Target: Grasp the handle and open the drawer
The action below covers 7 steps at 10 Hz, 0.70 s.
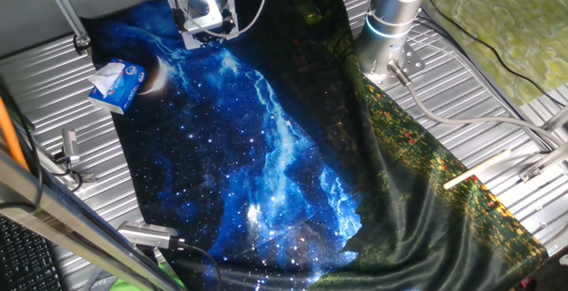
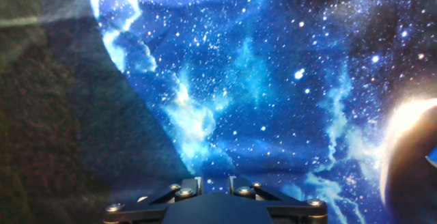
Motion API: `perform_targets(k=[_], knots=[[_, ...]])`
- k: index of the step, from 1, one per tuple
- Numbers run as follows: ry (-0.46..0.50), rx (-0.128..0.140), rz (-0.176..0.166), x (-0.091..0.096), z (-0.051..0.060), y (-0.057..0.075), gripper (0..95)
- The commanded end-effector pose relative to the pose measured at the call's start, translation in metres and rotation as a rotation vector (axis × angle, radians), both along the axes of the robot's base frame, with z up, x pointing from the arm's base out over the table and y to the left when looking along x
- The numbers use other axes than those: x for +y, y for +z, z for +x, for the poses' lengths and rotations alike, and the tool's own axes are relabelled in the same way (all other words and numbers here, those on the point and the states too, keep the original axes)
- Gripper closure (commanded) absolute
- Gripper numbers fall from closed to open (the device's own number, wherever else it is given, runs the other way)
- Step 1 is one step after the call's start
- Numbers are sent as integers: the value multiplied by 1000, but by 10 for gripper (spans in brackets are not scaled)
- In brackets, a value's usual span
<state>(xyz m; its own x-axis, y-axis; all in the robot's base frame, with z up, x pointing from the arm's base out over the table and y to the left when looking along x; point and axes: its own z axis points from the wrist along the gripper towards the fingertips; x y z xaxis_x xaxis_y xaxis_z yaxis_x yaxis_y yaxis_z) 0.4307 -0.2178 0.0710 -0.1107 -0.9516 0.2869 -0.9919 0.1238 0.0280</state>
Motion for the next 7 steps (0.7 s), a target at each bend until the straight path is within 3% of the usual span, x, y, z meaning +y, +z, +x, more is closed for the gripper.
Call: perform_targets(k=[1, 7], knots=[[-1, -1, 3, 2, 0, 0, 950], [-23, -5, -6, 16, 3, -1, 950]])
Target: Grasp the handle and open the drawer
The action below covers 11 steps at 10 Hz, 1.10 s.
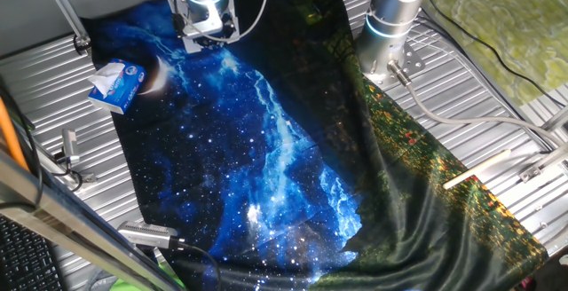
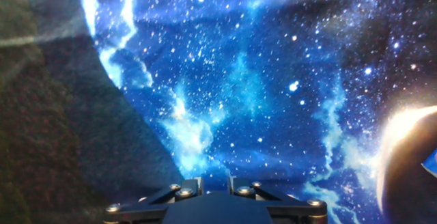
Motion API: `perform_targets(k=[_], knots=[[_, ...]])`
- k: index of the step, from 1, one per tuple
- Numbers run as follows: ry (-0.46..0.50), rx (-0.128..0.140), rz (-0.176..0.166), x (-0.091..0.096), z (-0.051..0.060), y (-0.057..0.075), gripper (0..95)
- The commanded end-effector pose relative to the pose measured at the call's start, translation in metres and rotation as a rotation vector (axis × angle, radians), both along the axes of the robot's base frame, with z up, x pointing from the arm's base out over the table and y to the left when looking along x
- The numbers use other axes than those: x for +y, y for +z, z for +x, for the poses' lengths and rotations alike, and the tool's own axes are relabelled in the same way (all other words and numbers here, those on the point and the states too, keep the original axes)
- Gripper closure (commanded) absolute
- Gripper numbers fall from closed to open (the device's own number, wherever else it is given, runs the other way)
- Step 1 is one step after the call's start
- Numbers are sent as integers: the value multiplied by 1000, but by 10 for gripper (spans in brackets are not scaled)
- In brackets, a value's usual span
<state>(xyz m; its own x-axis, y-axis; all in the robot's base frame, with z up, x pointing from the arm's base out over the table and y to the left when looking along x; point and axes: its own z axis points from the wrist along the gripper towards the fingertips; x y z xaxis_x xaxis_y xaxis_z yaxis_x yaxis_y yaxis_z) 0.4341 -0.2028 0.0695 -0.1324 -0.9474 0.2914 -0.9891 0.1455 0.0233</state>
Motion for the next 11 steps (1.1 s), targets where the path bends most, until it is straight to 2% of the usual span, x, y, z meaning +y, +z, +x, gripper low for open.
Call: perform_targets(k=[1, 11], knots=[[-4, -1, -2, 4, 0, 0, 950], [-43, -7, -31, 40, 4, 4, 950]])
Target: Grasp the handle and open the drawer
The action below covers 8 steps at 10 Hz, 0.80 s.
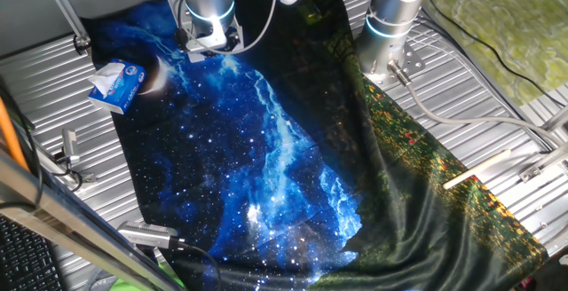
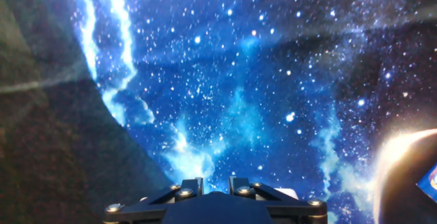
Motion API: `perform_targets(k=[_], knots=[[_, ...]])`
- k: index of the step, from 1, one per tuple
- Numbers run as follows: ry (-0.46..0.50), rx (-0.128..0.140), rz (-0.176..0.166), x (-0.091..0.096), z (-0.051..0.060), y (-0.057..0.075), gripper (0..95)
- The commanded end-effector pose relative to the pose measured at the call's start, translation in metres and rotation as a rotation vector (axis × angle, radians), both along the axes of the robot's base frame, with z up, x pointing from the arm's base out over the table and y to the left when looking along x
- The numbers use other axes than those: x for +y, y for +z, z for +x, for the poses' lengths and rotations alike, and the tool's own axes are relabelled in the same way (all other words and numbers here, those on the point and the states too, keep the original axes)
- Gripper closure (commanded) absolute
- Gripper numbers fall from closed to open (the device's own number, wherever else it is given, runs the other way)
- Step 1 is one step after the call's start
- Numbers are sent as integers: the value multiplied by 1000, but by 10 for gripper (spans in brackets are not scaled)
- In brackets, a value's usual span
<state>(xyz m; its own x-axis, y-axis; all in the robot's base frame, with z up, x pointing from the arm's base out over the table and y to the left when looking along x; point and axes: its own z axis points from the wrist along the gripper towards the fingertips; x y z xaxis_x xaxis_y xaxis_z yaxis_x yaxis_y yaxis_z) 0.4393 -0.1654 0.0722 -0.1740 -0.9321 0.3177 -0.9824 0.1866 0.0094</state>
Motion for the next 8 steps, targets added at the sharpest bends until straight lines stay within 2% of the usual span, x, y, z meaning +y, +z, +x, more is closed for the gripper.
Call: perform_targets(k=[1, 8], knots=[[-5, 1, -4, 6, -1, 2, 950], [-38, -9, -25, 24, 0, -1, 950]])
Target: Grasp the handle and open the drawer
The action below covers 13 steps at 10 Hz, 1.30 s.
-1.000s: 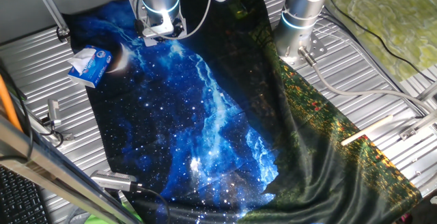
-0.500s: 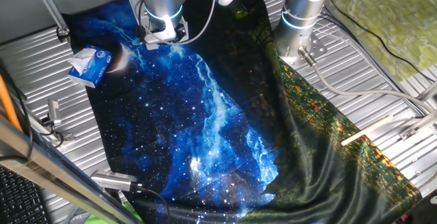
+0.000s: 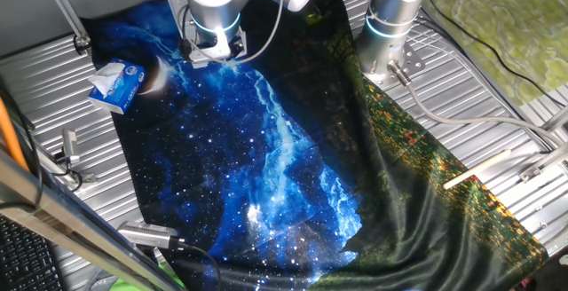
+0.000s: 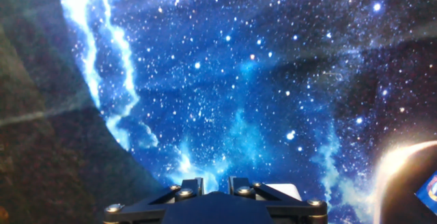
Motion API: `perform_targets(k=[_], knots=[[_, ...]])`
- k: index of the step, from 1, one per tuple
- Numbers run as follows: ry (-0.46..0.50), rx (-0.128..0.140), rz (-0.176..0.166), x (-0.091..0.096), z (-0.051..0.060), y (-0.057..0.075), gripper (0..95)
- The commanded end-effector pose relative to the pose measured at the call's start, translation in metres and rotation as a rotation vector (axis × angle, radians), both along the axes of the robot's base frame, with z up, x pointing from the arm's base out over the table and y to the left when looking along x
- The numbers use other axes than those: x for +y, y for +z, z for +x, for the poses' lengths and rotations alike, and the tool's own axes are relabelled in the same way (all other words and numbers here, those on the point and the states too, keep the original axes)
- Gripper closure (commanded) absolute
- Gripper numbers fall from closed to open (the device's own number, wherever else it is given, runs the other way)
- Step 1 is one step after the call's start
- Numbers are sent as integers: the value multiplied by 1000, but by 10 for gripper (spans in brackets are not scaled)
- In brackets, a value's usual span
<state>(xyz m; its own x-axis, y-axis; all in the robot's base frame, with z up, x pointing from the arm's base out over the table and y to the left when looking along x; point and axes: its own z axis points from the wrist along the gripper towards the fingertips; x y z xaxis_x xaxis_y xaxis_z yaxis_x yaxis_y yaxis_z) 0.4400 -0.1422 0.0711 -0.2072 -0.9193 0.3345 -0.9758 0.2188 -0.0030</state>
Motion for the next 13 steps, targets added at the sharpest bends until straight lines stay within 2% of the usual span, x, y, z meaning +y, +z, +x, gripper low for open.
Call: perform_targets(k=[1, 6, 9, 11, 13], knots=[[-8, -1, -7, 3, 0, 0, 950], [-9, -4, -9, 5, 1, 0, 950], [-1, -13, 5, 5, 1, 0, 950], [5, -14, 10, 5, 1, 0, 570], [6, -15, 10, 5, 1, 0, 570]])
